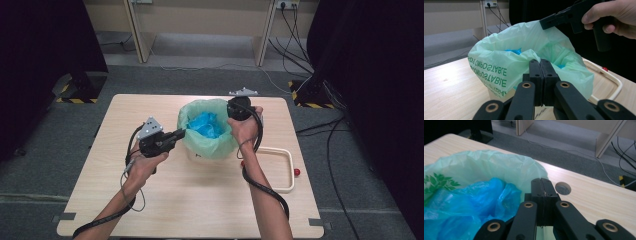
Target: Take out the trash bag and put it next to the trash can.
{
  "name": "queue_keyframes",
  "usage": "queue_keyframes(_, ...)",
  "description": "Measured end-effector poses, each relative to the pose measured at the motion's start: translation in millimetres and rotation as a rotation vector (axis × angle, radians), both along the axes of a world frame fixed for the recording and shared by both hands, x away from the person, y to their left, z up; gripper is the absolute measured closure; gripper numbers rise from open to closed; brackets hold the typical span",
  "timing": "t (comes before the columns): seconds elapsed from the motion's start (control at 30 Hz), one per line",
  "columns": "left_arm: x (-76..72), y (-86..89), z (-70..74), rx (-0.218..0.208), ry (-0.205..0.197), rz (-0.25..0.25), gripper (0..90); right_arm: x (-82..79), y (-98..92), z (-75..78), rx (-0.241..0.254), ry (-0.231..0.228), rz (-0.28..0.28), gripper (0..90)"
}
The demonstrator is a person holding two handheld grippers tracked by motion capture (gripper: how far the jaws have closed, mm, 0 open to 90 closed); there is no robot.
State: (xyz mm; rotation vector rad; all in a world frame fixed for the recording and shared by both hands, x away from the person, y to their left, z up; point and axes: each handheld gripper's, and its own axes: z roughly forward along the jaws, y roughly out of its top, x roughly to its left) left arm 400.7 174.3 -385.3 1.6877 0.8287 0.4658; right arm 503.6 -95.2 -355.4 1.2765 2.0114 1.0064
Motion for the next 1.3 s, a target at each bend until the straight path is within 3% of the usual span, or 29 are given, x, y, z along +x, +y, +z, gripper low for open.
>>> queue_keyframes(0.47,-8.1,12.4,24.5,-0.017,-0.027,-0.023,88.8,-12.6,8.7,36.8,0.039,-0.081,0.060,90.0)
queue_keyframes(0.83,-13.5,27.2,45.1,-0.010,-0.013,-0.042,88.9,-18.3,16.8,61.9,0.065,-0.113,0.098,90.0)
queue_keyframes(1.3,-22.7,53.5,66.0,-0.023,-0.029,-0.029,89.1,-27.1,42.1,86.9,0.075,-0.160,0.159,90.0)
